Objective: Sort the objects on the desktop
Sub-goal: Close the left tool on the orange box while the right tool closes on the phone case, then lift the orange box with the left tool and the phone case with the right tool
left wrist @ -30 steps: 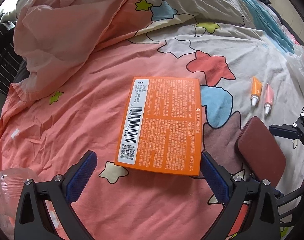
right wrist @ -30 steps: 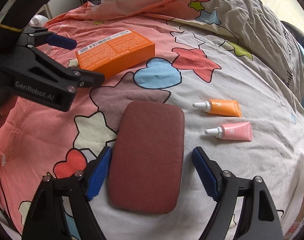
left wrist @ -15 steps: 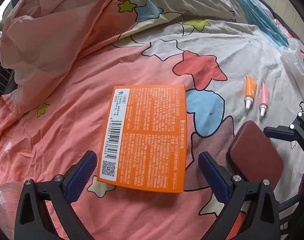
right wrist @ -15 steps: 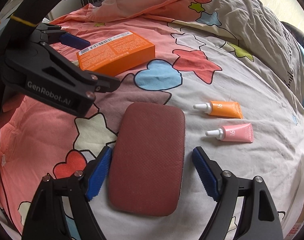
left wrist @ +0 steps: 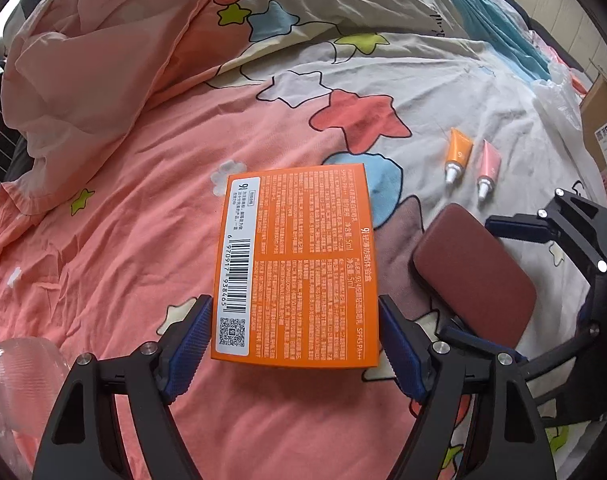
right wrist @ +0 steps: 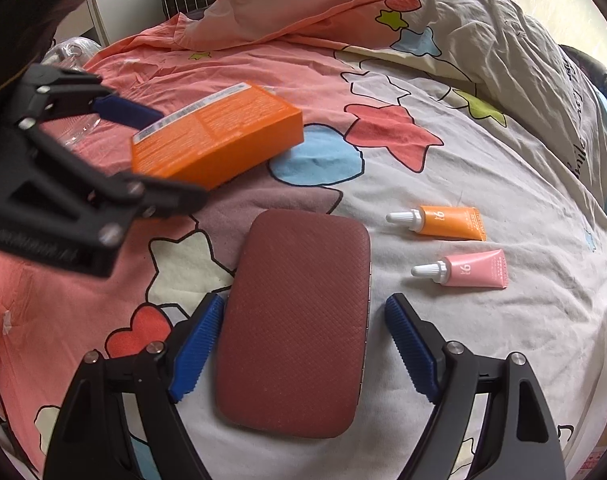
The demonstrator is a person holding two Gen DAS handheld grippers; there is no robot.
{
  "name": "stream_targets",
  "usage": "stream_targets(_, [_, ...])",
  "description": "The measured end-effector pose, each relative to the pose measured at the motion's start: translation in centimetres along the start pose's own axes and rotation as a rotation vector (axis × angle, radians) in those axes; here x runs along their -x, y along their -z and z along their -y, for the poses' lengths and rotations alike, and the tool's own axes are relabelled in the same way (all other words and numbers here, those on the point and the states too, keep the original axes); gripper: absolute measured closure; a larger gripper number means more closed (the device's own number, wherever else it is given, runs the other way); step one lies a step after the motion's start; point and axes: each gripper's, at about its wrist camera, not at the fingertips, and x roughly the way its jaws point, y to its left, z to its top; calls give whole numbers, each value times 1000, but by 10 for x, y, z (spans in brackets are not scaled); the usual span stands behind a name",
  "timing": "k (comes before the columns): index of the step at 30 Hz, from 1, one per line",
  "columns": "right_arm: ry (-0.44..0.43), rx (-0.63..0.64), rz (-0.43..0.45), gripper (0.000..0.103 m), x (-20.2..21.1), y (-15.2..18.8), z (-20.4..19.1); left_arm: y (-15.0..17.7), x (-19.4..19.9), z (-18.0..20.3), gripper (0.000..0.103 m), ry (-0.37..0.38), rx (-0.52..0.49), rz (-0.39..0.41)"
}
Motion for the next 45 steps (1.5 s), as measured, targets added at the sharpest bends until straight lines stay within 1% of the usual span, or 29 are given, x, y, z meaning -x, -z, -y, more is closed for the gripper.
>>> stream_targets(5, [1, 5, 7, 24, 0, -1, -4, 23, 16, 12, 22, 13, -5, 6])
stream_targets(6, [-1, 6, 11, 34, 1, -1, -6, 28, 19, 14, 22, 15, -6, 8])
stream_targets(7, [-3, 6, 15, 38, 4, 0, -6, 33, 22, 16, 22, 18, -7, 9])
stream_targets(10, [-12, 25, 8, 38, 10, 4, -10, 46, 31, 23, 22, 26, -10, 13])
stream_targets(13, [-44, 16, 6, 39, 19, 10, -3, 60, 41, 22, 22, 23, 12, 21])
stream_targets(17, [-50, -7, 53, 39, 58, 28, -4, 77, 51, 20, 22, 22, 43, 22])
stream_targets(22, [-40, -22, 70, 39, 75, 30, -6, 91, 64, 23, 22, 27, 63, 31])
stream_targets(25, [-45, -31, 79, 39, 84, 31, -3, 96, 71, 32, 22, 31, 56, 35])
stream_targets(31, [-36, -28, 106, 40, 85, 9, -32, 101, 85, 55, 22, 31, 24, 46])
stream_targets(45, [-2, -45, 153, 40, 131, 32, -27, 101, 110, 100, 22, 48, -30, 80])
